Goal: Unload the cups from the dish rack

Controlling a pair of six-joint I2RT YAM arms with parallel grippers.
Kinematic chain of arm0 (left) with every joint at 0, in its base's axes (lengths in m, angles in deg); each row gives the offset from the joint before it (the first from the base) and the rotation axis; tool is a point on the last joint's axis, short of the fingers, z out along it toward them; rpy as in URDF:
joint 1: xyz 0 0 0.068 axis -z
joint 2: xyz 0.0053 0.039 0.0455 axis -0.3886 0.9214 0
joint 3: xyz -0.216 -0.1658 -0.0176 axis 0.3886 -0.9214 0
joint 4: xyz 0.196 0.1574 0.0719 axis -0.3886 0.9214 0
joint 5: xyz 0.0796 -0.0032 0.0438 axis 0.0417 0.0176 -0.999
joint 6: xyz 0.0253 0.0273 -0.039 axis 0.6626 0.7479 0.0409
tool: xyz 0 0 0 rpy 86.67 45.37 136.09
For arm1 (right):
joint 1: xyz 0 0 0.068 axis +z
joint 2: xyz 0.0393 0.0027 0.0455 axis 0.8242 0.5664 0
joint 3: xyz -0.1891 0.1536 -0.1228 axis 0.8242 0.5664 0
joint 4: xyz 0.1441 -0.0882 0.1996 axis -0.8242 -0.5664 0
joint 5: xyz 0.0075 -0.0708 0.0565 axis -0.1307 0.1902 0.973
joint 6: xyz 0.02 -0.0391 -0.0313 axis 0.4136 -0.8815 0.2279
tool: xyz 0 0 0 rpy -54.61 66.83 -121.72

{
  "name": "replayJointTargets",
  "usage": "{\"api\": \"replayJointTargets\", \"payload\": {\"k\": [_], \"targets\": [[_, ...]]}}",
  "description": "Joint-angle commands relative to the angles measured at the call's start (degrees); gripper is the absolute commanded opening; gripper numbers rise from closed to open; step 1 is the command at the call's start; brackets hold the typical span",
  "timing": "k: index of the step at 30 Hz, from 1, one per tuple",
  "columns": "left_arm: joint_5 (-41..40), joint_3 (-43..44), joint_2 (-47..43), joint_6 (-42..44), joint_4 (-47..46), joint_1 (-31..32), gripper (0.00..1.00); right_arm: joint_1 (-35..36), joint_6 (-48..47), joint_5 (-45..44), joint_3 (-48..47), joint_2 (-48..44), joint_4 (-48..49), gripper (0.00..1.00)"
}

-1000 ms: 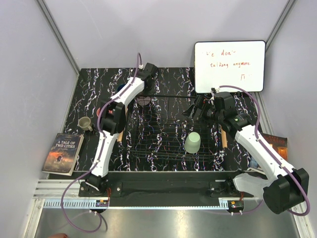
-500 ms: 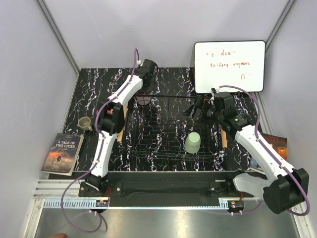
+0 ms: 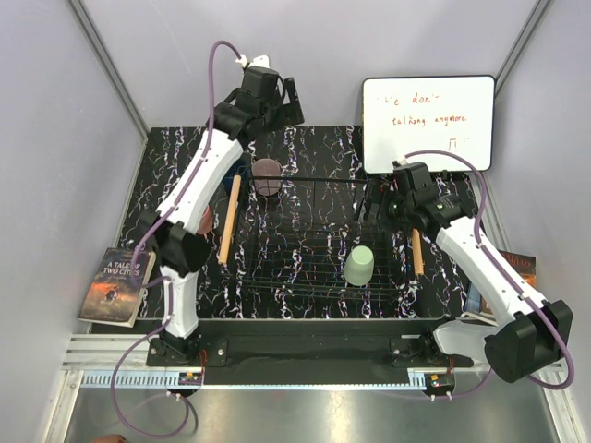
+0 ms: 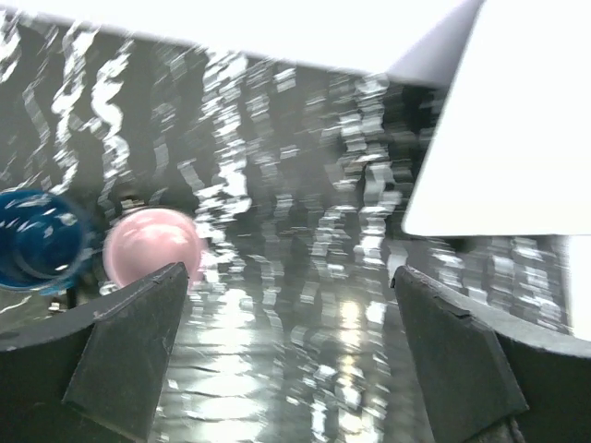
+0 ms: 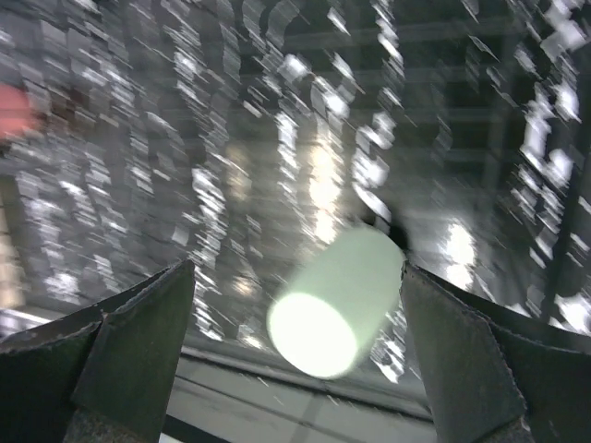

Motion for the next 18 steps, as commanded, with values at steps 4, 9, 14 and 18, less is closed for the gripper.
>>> {"api": "replayJointTargets", "payload": {"k": [4, 9, 14, 18], "targets": [[-5.47, -5.09, -12.3, 2.83, -2.17, 9.44, 0.99, 0.5, -5.93, -5.14, -2.97, -3.77, -15.21, 1.0], [-9.25, -13.16, -19.49, 3.54, -3.31, 15.85, 0.99, 0.59, -4.44, -5.06, -2.09, -7.89, -17.67, 1.0], [-10.75, -21.7, -24.78, 1.7, -3.93, 19.73, 0.99, 0.59, -3.56, -3.57, -2.0, -9.84, -17.76, 1.0], [-10.23, -28.38, -28.9, -0.24, -4.02, 22.62, 0.99, 0.68, -3.56, -3.74, -2.35, -11.24, -17.94, 1.0]]}}
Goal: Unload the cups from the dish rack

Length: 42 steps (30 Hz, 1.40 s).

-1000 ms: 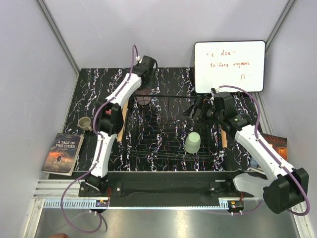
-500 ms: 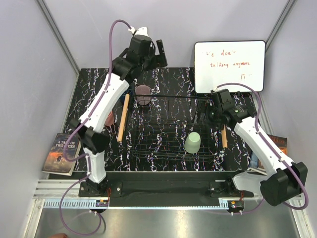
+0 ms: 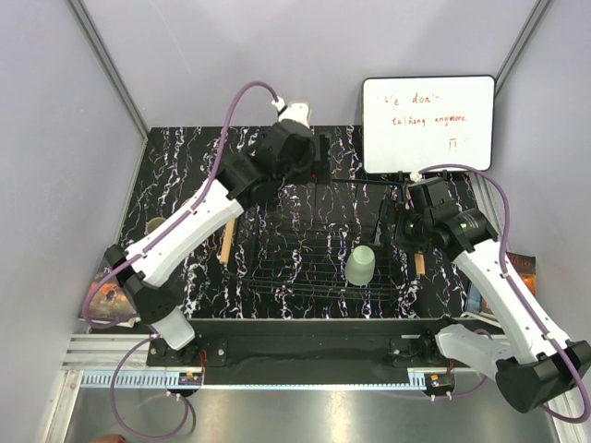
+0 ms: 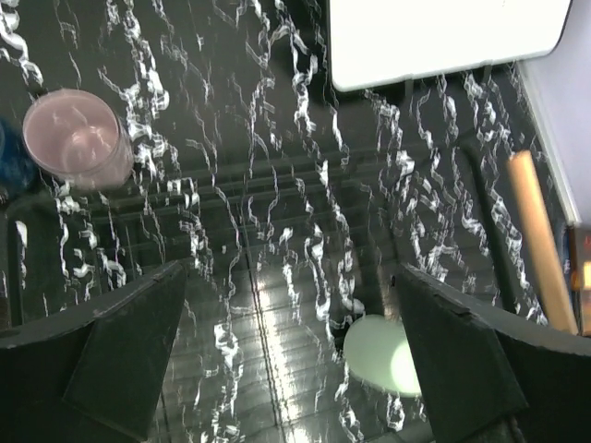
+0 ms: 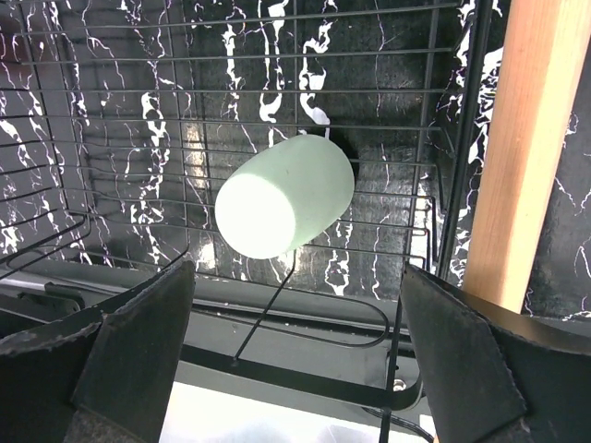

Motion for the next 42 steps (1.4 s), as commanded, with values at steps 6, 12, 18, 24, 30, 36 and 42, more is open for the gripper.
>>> {"api": "replayJointTargets", "payload": {"k": [6, 12, 18, 24, 30, 36, 42], "targets": [[-3.52, -9.84, -7.22, -3.75, -2.38, 7.18, 0.99, 0.46, 0.27, 0.76, -1.85, -1.96, 1.65, 1.0], [-7.38, -14.5, -11.25, -6.47, -2.2, 9.03, 0.99, 2.74, -0.52, 4.29, 0.08, 1.38, 3.59, 1.0], [-12.66, -17.4, -16.44, -7.62, -2.11, 9.03, 0.99, 6.61, -0.88, 2.44, 2.37, 4.72, 6.49, 1.0], [-12.67, -19.51, -18.29, -8.32, -1.33, 9.03, 0.99, 9.25, -1.49, -0.37, 2.9, 8.24, 8.25, 1.0], [-12.14, -21.27, -18.74, -9.28, -1.06, 9.03, 0.99, 9.78, -1.76, -1.78, 5.71, 10.08, 9.3, 1.0], [-11.79, -21.54, -18.47, -9.02, -0.97, 9.03, 0.99, 10.74, -1.84, -1.6, 8.43, 12.63, 10.88, 1.0], [-10.91, -21.98, -17.59, -8.85, -1.06, 9.03, 0.99, 11.09, -1.93, -1.17, 9.05, 14.74, 12.11, 1.0]]}}
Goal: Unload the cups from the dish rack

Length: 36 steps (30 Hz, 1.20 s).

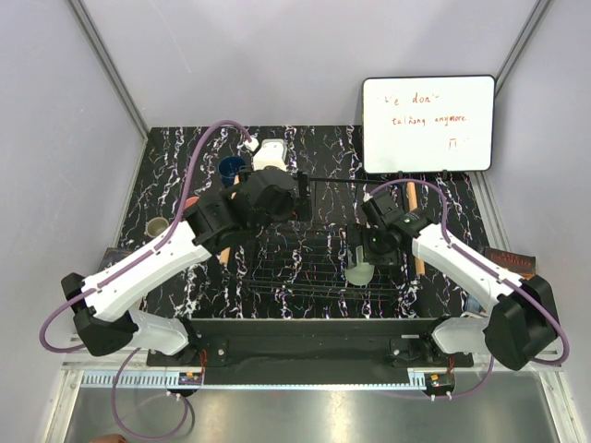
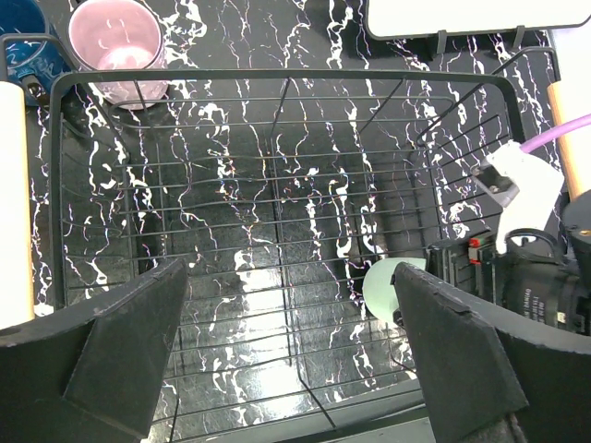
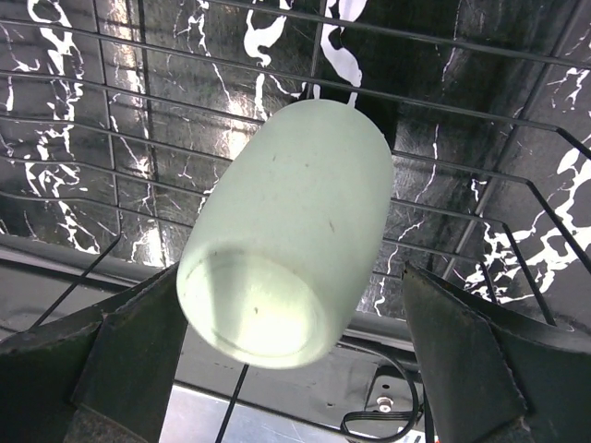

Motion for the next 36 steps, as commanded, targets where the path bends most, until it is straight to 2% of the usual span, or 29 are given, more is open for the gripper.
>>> {"api": "replayJointTargets", "payload": {"k": [1, 4, 5, 7, 8, 11, 12, 13, 18, 23, 25, 26, 29, 34, 36], "targets": [[-0.42, -0.69, 0.42, -0.32, -1.61, -0.06, 0.99, 0.78, -0.56, -0.97, -0.22, 1.47, 2.85, 0.94], [-0.33, -0.87, 0.59, -0.32, -1.69, -0.06, 0.99, 0.95, -0.38, 0.17, -0.74, 3.06, 3.29, 0.79], [-0.33, -1.04, 0.59, -0.32, -1.69, -0.06, 0.99, 1.04, -0.29, 0.35, -0.92, 3.32, 3.38, 0.69], [-0.42, -1.04, 0.51, -0.32, -1.69, -0.06, 0.99, 1.22, -0.2, 0.27, -1.18, 3.68, 3.47, 0.55], [-0.5, -1.39, 0.51, -0.32, -1.61, -0.06, 0.99, 1.3, -0.2, 0.27, -1.18, 3.59, 3.55, 0.41], [-0.5, -1.57, 0.42, -0.32, -1.69, -0.06, 0.99, 1.39, -0.2, 0.09, -1.36, 3.41, 3.47, 0.22], [-0.5, -1.66, 0.42, -0.23, -1.69, -0.06, 0.99, 1.31, -0.03, -0.17, -1.36, 2.98, 3.47, 0.05], [-0.5, -1.66, 0.5, -0.23, -1.69, -0.06, 0.99, 1.39, -0.03, -0.35, -1.53, 2.8, 3.38, 0.0], [-1.03, -1.57, 0.51, 0.29, -1.69, -0.06, 0.99, 1.57, 0.23, -0.44, -3.81, -0.27, 3.47, 0.0], [-3.32, -0.87, -0.11, 1.09, -1.43, -2.16, 0.99, 1.48, 0.41, -1.4, -10.93, -2.56, 1.98, 0.0], [-1.57, -1.65, -1.33, -0.14, -1.69, -5.92, 0.99, 1.57, 0.15, -0.79, -15.57, -2.74, 1.36, 0.0], [1.75, -2.18, -1.86, -0.41, -2.13, -7.52, 0.99, 1.57, 0.15, 0.08, -17.16, -2.83, 1.36, 0.0], [7.03, -6.39, -4.94, 0.82, -6.87, -11.39, 0.99, 1.57, 0.24, 2.71, -22.97, -3.62, 3.02, 0.0], [13.9, -15.52, -12.22, 0.56, -19.76, -14.38, 0.99, 1.39, 3.31, 7.55, -24.13, -4.68, 12.67, 0.0], [16.98, -17.56, -13.9, -0.32, -23.3, -15.0, 0.99, 0.61, 5.84, 12.03, -23.6, -3.45, 15.06, 0.0]]}}
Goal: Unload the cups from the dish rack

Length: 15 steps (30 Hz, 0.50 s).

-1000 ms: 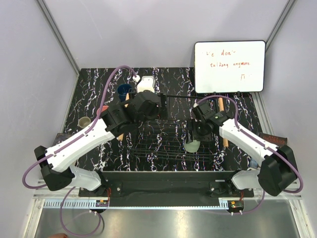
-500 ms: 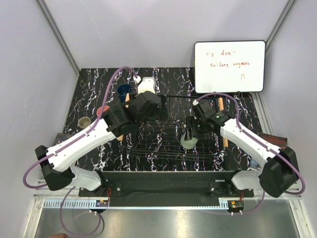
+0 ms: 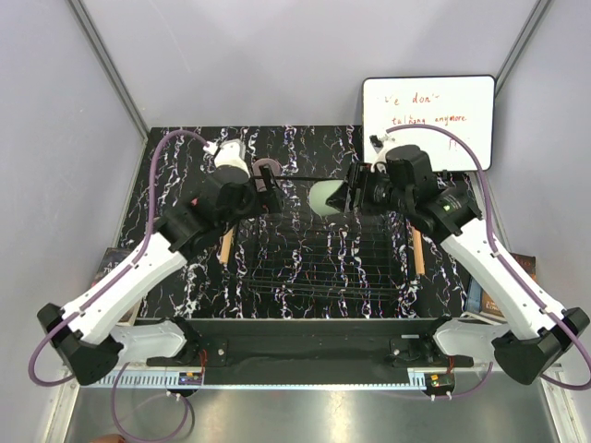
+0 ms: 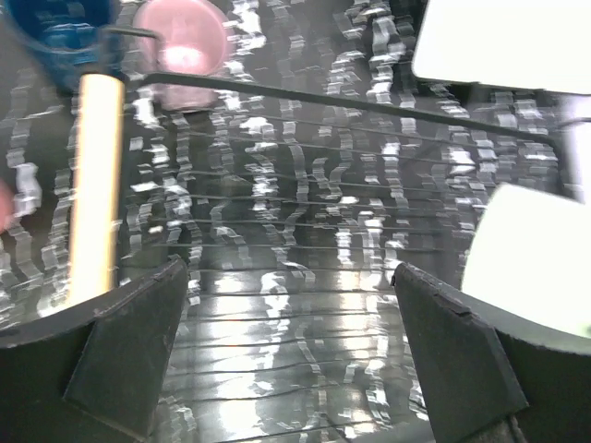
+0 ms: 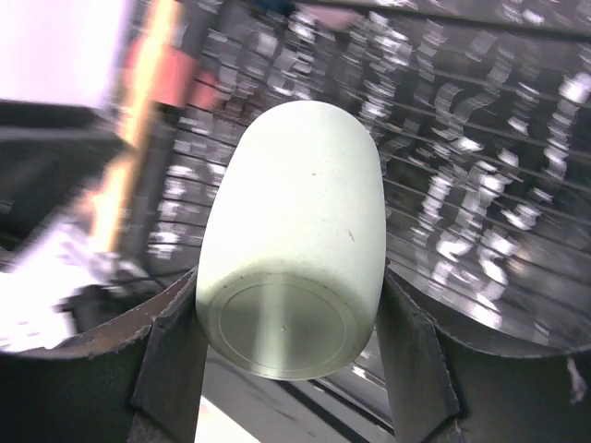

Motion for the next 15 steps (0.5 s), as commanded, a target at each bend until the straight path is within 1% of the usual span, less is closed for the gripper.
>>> {"api": "replayJointTargets", "payload": {"k": [1, 2, 3, 4, 5, 6, 7, 8, 9, 11, 12, 14, 15], "targets": [[8.96, -5.08, -6.54, -0.91, -16.59, -1.58, 0.99, -0.64, 5.49, 9.26, 0.44, 1.06, 11.14, 0.0], [10.8, -5.88, -7.16, -1.09, -18.19, -1.85, 0.99, -1.25, 6.63, 12.41, 1.41, 0.89, 13.52, 0.0], [11.77, -6.76, -7.86, -1.26, -21.42, -2.29, 0.99, -1.78, 9.42, 14.09, 2.64, 0.71, 19.03, 0.0], [12.91, -8.16, -9.0, -1.26, -23.11, -2.55, 0.99, -2.4, 11.1, 16.11, 5.17, 0.53, 22.21, 0.0], [15.1, -8.87, -9.53, -1.44, -24.69, -2.73, 0.99, -3.27, 15.12, 20.74, 6.5, 0.36, 25.47, 0.0], [16.08, -9.48, -10.41, -1.61, -27.49, -2.99, 0.99, -5.11, 17.51, 23.23, 7.91, 0.44, 32.72, 0.0], [17.66, -10.53, -10.85, -1.7, -28.83, -3.17, 0.99, -6.08, 19.97, 25.51, 10.71, 0.53, 36.88, 0.0], [18.28, -10.98, -11.29, -1.96, -29.88, -3.34, 0.99, -6.79, 25.39, 30.32, 12.04, 1.23, 40.93, 0.0], [18.72, -11.33, -12.08, -2.05, -31.81, -3.61, 0.99, -7.93, 28.41, 32.54, 13.19, 1.76, 49.93, 0.0], [20.99, -12.82, -12.96, -2.06, -34.19, -4.13, 0.99, -8.38, 35.07, 36.24, 15.83, 3.25, 56.76, 0.0], [21.53, -13.35, -13.84, -2.14, -36.11, -4.66, 0.99, -8.55, 36.68, 37.04, 16.27, 3.69, 61.4, 0.0], [21.54, -14.32, -14.55, -2.4, -37.18, -5.1, 0.99, -8.47, 39.32, 38.01, 16.89, 4.83, 63.98, 0.0], [23.02, -14.67, -14.81, -2.49, -38.06, -5.45, 0.99, -8.47, 39.86, 38.19, 17.24, 5.1, 66.08, 0.0]]}}
